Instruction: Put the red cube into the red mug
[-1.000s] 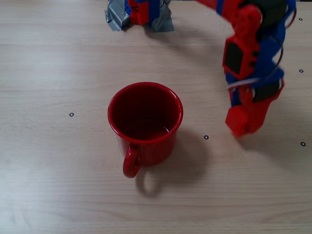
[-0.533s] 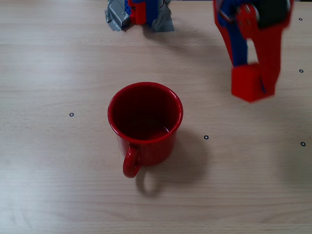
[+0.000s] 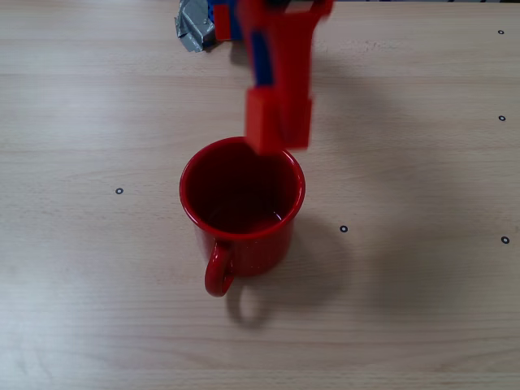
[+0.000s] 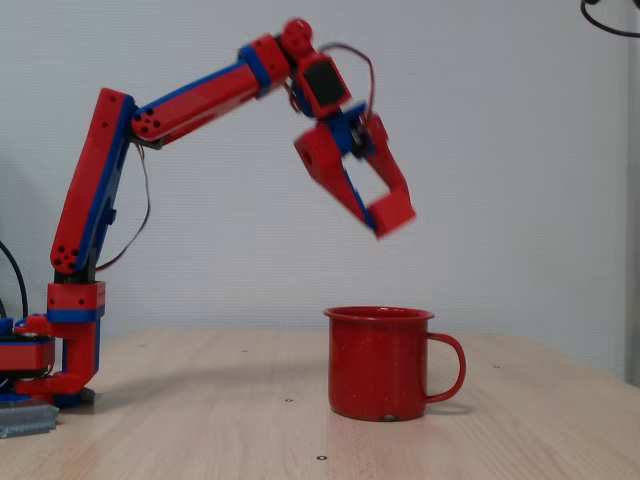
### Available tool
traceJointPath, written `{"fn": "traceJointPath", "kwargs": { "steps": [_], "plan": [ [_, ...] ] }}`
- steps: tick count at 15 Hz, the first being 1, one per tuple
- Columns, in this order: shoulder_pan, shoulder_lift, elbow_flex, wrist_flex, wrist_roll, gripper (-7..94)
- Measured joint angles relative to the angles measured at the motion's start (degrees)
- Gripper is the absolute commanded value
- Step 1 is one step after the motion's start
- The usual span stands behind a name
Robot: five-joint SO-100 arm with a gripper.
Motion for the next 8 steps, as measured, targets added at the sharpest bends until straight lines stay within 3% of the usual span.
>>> {"fn": "traceJointPath", "kwargs": {
  "steps": [3, 8],
  "plan": [
    [2.29, 11.87, 15.21, -6.06, -0.44, 0],
    [3.87, 14.15, 33.31, -17.93, -0.44, 0]
  ]
}}
